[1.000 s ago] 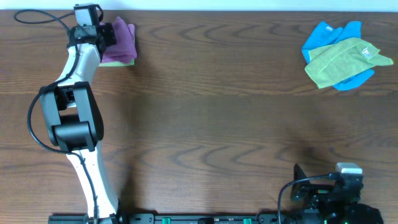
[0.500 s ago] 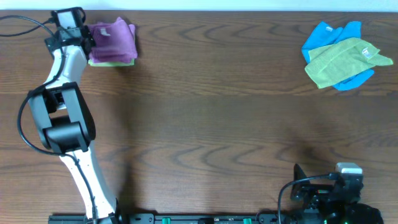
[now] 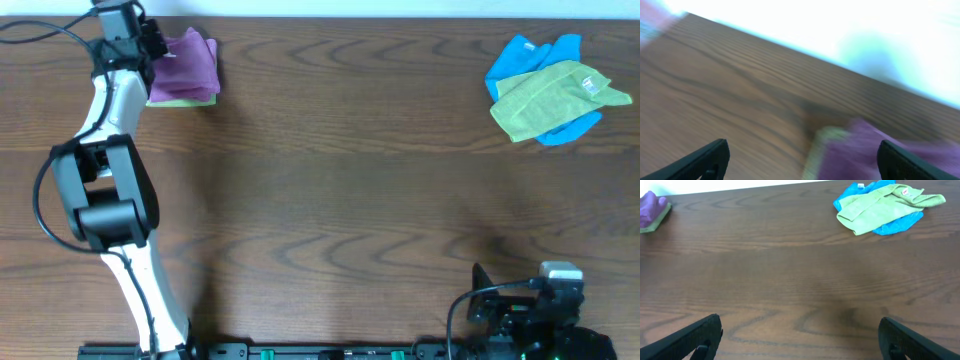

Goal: Fold the cloth

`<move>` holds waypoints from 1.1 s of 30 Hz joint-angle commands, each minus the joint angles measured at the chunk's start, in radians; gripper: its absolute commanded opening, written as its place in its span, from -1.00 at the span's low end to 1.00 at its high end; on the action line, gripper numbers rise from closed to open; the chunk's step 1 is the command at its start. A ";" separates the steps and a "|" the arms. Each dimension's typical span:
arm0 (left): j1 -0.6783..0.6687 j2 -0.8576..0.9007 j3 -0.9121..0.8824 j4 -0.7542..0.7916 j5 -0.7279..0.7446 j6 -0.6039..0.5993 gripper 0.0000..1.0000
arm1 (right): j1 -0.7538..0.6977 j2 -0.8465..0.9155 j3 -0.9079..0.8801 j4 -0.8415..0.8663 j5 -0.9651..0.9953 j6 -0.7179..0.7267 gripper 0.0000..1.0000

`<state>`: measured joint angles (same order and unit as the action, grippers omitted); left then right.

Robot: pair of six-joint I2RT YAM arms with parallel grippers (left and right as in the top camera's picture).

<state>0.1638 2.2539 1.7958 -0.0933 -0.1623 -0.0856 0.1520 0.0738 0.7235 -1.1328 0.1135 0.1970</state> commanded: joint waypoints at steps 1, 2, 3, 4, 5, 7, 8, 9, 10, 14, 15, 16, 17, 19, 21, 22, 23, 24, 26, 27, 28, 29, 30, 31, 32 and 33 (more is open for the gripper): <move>-0.010 -0.160 0.031 -0.105 0.171 -0.054 0.90 | -0.009 -0.003 -0.002 -0.001 0.011 -0.011 0.99; -0.011 -0.192 0.030 -0.169 0.183 -0.053 0.91 | -0.009 -0.003 -0.002 -0.001 0.011 -0.011 0.99; -0.016 -0.218 0.030 -0.229 0.180 -0.050 0.91 | -0.009 -0.004 -0.002 -0.001 0.011 -0.011 0.99; -0.025 -0.250 0.027 -0.295 0.169 -0.026 0.90 | -0.009 -0.003 -0.002 -0.001 0.011 -0.011 0.98; -0.036 -0.280 0.021 -0.345 0.154 0.005 0.90 | -0.009 -0.003 -0.002 -0.001 0.011 -0.011 0.99; -0.076 -0.352 0.001 -0.463 0.113 0.090 0.90 | -0.009 -0.003 -0.002 -0.001 0.011 -0.011 0.99; -0.105 -0.389 -0.013 -0.514 0.075 0.138 0.90 | -0.009 -0.003 -0.002 -0.001 0.011 -0.011 0.98; -0.135 -0.423 -0.031 -0.555 0.032 0.172 0.90 | -0.009 -0.003 -0.002 -0.001 0.011 -0.011 0.98; -0.167 -0.458 -0.055 -0.583 -0.018 0.193 0.90 | -0.009 -0.003 -0.002 -0.001 0.011 -0.011 0.99; -0.353 -0.647 -0.255 -0.599 -0.303 0.260 0.90 | -0.009 -0.004 -0.002 -0.001 0.011 -0.011 0.99; -0.408 -0.709 -0.322 -0.596 -0.372 0.257 0.90 | -0.009 -0.003 -0.002 -0.001 0.011 -0.011 0.99; -0.447 -0.755 -0.369 -0.594 -0.407 0.244 0.90 | -0.009 -0.003 -0.002 -0.001 0.011 -0.011 0.99; -0.488 -0.816 -0.425 -0.594 -0.433 0.216 0.90 | -0.009 -0.003 -0.002 -0.001 0.011 -0.011 0.98; -0.537 -0.931 -0.508 -0.589 -0.434 0.180 0.90 | -0.009 -0.003 -0.002 -0.001 0.011 -0.011 0.99; -0.537 -1.057 -0.572 -0.600 -0.346 0.148 0.90 | -0.009 -0.003 -0.002 -0.001 0.011 -0.011 0.99; -0.524 -1.106 -0.592 -0.605 -0.297 0.146 0.90 | -0.009 -0.003 -0.002 -0.001 0.011 -0.011 0.99; -0.494 -1.169 -0.612 -0.613 -0.211 0.138 0.90 | -0.009 -0.004 -0.002 -0.001 0.011 -0.011 0.99; -0.464 -1.212 -0.624 -0.618 -0.140 0.138 0.90 | -0.009 -0.003 -0.002 -0.001 0.011 -0.011 0.98; -0.387 -1.295 -0.654 -0.638 0.003 0.156 0.90 | -0.009 -0.003 -0.002 -0.001 0.011 -0.011 0.98; -0.345 -1.344 -0.677 -0.664 0.065 0.177 0.90 | -0.009 -0.003 -0.002 -0.001 0.011 -0.011 0.99; -0.318 -1.380 -0.698 -0.686 0.095 0.184 0.90 | -0.009 -0.003 -0.002 -0.001 0.011 -0.011 0.99; -0.299 -1.416 -0.726 -0.707 0.113 0.188 0.90 | -0.009 -0.003 -0.002 -0.001 0.011 -0.011 0.98; -0.287 -1.460 -0.764 -0.727 0.117 0.187 0.91 | -0.009 -0.004 -0.002 -0.001 0.011 -0.011 0.98; -0.283 -1.509 -0.822 -0.734 0.118 0.187 0.90 | -0.009 -0.004 -0.002 -0.001 0.011 -0.011 0.98; -0.283 -1.548 -0.871 -0.733 0.119 0.187 0.90 | -0.009 -0.003 -0.002 -0.001 0.011 -0.011 0.99; -0.282 -1.594 -0.935 -0.732 0.129 0.187 0.90 | -0.009 -0.003 -0.002 -0.001 0.011 -0.011 0.99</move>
<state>-0.1280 0.7197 0.9802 -0.8097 -0.1265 0.0845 0.1520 0.0734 0.7231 -1.1332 0.1135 0.1970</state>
